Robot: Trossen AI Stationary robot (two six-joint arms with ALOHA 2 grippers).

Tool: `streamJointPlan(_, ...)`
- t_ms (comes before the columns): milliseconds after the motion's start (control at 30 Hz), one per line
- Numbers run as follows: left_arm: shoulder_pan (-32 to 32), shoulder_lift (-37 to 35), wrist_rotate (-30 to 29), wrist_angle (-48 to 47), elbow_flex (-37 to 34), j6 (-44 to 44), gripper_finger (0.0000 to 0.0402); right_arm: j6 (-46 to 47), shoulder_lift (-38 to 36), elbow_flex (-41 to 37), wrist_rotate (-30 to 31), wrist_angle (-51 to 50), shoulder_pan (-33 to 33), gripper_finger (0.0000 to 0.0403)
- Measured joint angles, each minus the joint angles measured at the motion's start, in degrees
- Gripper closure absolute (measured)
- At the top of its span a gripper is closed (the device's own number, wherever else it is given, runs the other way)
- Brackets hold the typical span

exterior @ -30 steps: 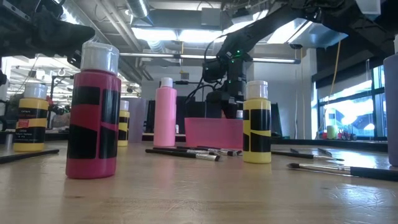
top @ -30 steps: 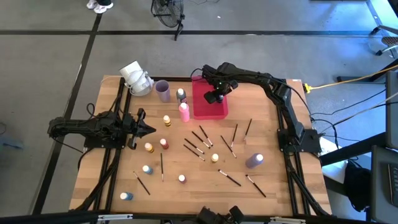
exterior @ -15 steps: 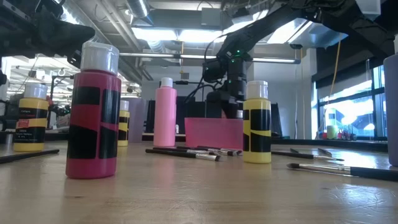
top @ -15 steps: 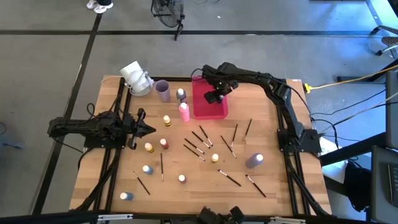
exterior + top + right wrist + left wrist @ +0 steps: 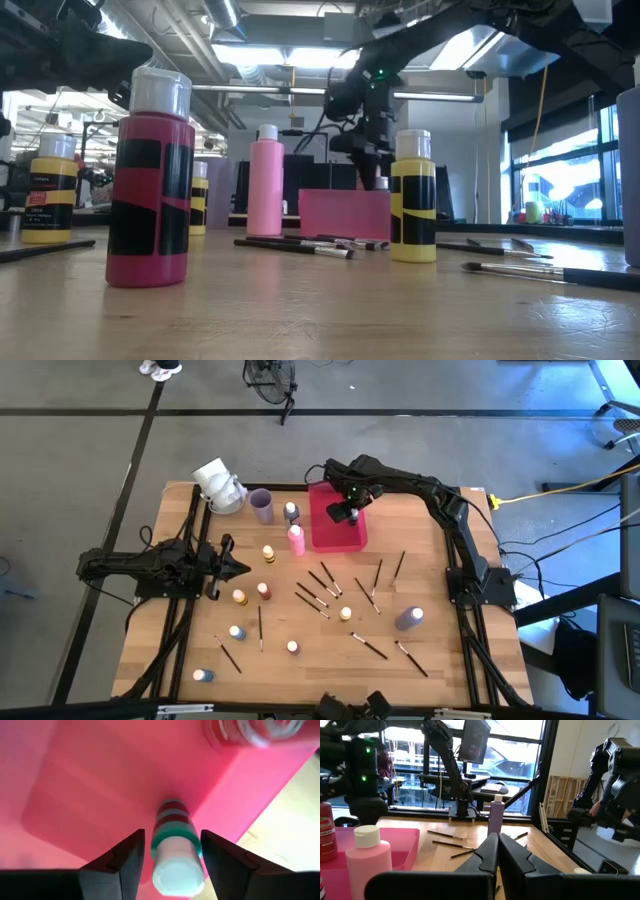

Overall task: Pick & Place Paint Supplies
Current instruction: Put the green paint bottle into the red bin, then put the black paint brush into the purple cup

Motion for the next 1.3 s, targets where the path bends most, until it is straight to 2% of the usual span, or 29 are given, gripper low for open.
streamJointPlan(500,0.0,0.0,0.0,0.0,0.0,0.0,0.0395,-0.1,-0.1,12.5,1.1,-6.7,2.1,0.0206)
streamJointPlan(767,0.0,0.0,0.0,0.0,0.0,0.0,0.0395,-0.5,-0.1,23.6,5.6,-13.1,4.9,0.0206)
streamJointPlan(933,0.0,0.0,0.0,0.0,0.0,0.0,0.0395,-2.2,-4.1,22.7,5.5,-13.3,8.9,0.0206)
streamJointPlan(1067,0.0,0.0,0.0,0.0,0.0,0.0,0.0395,-2.4,-6.7,22.7,12.0,-15.9,14.3,0.0206)
streamJointPlan(1300,0.0,0.0,0.0,0.0,0.0,0.0,0.0395,0.7,-10.1,22.2,28.7,-18.6,29.2,0.0206)
